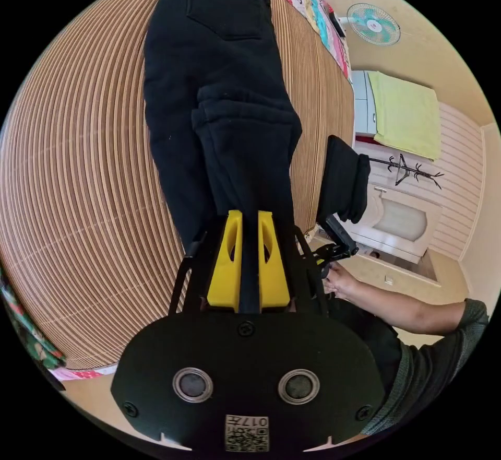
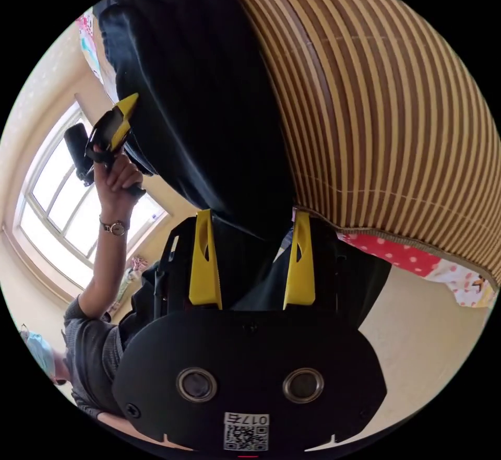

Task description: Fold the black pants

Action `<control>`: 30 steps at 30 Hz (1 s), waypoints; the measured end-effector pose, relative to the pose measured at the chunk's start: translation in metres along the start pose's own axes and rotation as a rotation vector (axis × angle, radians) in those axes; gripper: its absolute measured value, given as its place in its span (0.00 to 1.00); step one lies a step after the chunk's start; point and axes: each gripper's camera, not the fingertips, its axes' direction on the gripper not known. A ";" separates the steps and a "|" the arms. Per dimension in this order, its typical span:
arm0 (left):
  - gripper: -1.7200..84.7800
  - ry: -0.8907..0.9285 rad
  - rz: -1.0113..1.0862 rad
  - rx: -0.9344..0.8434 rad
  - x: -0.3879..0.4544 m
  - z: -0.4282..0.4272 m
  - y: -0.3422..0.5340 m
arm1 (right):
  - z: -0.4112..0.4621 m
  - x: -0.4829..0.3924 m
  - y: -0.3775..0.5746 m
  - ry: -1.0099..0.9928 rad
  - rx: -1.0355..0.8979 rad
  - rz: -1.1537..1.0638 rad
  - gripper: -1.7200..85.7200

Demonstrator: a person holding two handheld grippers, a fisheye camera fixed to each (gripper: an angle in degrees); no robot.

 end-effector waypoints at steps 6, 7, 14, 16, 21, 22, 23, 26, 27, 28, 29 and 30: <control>0.09 -0.241 0.036 -0.003 0.018 -0.015 0.007 | -0.006 0.003 0.002 -0.129 -0.080 -0.137 0.16; 0.10 -0.271 -0.002 0.065 0.018 -0.028 0.015 | -0.007 -0.007 0.009 -0.145 -0.102 -0.220 0.14; 0.06 -0.169 0.106 0.249 0.032 -0.083 0.017 | -0.015 -0.079 0.067 -0.154 -0.264 -0.555 0.10; 0.02 -0.066 0.162 0.151 0.027 -0.072 -0.001 | -0.017 -0.105 0.090 -0.211 -0.319 -0.656 0.10; 0.01 0.006 0.181 -0.302 0.000 0.025 -0.016 | -0.044 -0.134 0.113 -0.574 -0.255 -0.755 0.09; 0.01 0.058 0.192 -0.380 -0.003 0.048 -0.007 | -0.056 -0.134 0.111 -0.654 -0.195 -0.749 0.09; 0.01 0.101 0.172 -0.410 -0.007 0.061 0.002 | -0.063 -0.133 0.108 -0.685 -0.162 -0.743 0.08; 0.01 0.205 0.139 -0.442 -0.013 0.080 0.023 | -0.095 -0.116 0.082 -0.858 -0.017 -0.681 0.08; 0.01 0.216 0.129 -0.430 -0.015 0.081 0.027 | -0.105 -0.107 0.065 -0.901 0.034 -0.620 0.08; 0.01 0.240 0.093 -0.392 -0.021 0.079 0.034 | -0.112 -0.100 0.048 -0.912 0.072 -0.559 0.07; 0.01 0.280 0.021 -0.325 -0.033 0.073 0.043 | -0.116 -0.098 0.038 -0.905 0.084 -0.534 0.07; 0.01 0.303 -0.025 -0.279 -0.041 0.069 0.047 | -0.121 -0.098 0.019 -0.877 0.092 -0.505 0.07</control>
